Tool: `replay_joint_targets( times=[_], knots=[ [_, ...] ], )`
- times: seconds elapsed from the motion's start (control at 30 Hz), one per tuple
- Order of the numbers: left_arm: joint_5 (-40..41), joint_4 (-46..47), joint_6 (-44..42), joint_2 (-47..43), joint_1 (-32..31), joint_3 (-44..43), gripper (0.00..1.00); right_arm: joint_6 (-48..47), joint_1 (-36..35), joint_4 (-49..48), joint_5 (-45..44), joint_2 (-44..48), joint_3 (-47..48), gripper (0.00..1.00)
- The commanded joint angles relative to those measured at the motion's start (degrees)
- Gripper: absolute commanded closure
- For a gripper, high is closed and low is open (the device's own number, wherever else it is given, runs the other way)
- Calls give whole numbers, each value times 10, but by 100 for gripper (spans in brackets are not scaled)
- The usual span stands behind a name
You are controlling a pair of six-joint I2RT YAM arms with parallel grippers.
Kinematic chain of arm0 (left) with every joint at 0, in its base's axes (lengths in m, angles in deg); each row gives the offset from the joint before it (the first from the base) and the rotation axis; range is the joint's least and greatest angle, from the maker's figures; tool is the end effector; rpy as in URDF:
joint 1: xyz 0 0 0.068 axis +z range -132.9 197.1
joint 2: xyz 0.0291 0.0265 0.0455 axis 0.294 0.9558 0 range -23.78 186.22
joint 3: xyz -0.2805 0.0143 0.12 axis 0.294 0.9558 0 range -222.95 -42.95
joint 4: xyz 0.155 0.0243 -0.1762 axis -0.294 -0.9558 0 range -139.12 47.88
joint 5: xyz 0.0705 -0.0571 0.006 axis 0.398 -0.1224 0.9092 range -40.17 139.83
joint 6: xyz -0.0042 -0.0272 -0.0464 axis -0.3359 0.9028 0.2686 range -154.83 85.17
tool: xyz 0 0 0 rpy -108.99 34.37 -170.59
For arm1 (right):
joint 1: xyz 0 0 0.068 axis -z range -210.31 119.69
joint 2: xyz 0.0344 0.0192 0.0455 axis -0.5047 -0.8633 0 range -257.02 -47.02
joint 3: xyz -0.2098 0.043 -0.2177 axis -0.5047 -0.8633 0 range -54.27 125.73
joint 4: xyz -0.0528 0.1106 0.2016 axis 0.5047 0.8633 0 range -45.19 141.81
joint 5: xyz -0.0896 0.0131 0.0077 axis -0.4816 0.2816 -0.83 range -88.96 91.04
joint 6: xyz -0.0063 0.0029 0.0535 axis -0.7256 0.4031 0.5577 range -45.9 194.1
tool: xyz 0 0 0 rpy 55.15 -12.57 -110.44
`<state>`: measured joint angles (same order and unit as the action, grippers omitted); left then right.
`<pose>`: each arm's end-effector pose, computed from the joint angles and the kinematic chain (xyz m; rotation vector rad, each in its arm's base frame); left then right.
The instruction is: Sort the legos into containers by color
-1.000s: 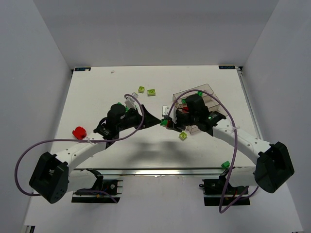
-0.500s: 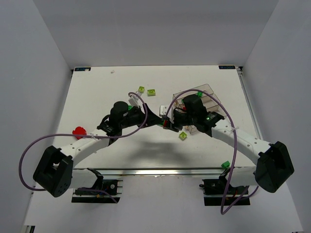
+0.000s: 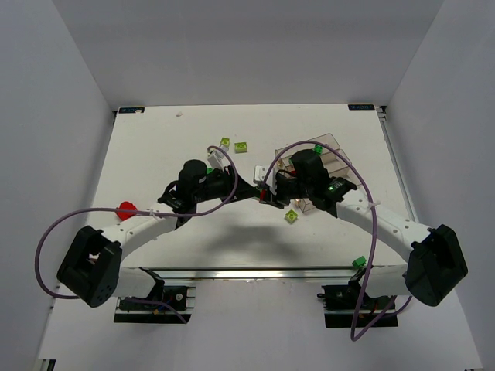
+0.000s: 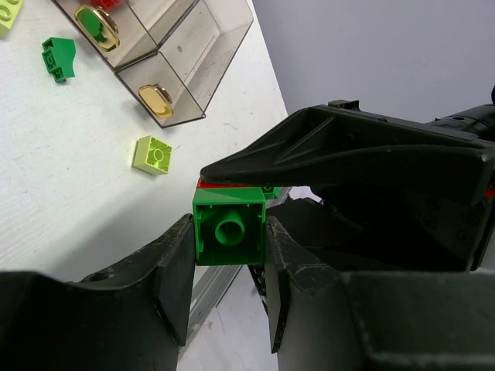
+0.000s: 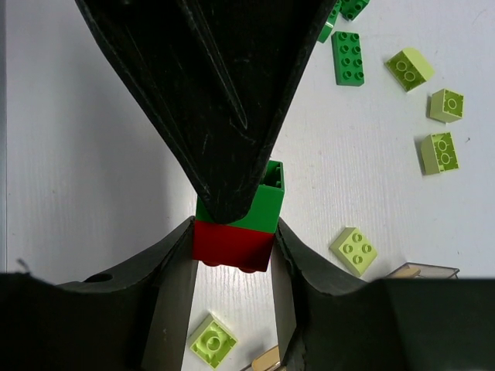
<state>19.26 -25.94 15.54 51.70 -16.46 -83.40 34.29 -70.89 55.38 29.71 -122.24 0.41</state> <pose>0.2042 -0.1572 0.2919 0.0996 2.1478 -1.4381 0.1855 0.1814 0.3266 -1.5589 1.3840 0.5351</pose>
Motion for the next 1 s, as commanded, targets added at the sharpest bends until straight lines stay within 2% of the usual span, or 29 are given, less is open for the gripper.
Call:
replay_joint_targets(
  times=[0.0, 0.1, 0.53, 0.8, 0.97],
  knots=[
    [-27, 28, 3, 2, -4, -23, 90, 4, -5, -20, 14, -1, 21, 100],
    [-25, 30, 4, 0, -4, -19, 100, 4, -5, -20, 13, 2, 15, 100],
    [2, 25, -7, -55, 32, 7, 100, -6, 13, -4, -7, 45, -40, 100],
    [-3, 23, -7, -66, 47, 9, 100, 2, 31, 1, -9, 54, -48, 100],
    [2, 7, -15, -75, 59, 5, 100, 24, 58, -5, -40, 55, -39, 100]
  ],
)
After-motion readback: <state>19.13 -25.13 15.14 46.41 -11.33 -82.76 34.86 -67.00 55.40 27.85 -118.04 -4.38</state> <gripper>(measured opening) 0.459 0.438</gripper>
